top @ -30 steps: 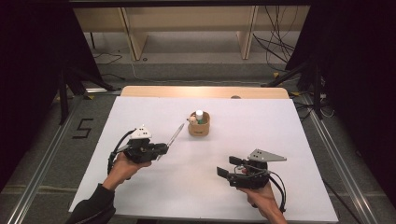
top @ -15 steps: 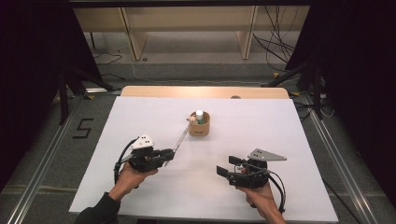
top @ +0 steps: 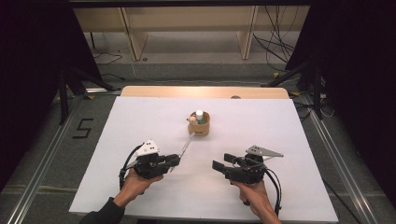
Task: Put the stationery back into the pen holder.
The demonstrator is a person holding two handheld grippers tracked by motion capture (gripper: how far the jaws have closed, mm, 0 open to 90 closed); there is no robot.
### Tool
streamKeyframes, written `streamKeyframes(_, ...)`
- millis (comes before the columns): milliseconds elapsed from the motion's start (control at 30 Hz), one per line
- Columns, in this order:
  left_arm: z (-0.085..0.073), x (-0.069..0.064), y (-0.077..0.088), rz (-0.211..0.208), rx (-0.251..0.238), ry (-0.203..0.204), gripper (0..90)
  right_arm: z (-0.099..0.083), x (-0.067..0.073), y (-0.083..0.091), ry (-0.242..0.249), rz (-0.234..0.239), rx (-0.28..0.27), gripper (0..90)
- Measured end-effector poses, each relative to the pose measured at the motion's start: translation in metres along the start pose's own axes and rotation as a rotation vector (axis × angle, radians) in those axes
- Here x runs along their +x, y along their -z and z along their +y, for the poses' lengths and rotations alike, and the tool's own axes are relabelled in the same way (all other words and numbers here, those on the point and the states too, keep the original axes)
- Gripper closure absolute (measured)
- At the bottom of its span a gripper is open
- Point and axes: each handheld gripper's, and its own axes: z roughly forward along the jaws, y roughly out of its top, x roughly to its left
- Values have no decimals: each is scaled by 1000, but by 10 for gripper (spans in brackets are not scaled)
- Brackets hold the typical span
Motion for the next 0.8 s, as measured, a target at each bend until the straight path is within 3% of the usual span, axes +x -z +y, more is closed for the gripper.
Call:
streamKeyframes(333,-6,-14,-5,-44,5,25,761,7,12,-17,-25,51,-1,338)
streamKeyframes(800,-8,-30,-7,-68,-1,5,761,11,20,-43,-94,97,17,445)
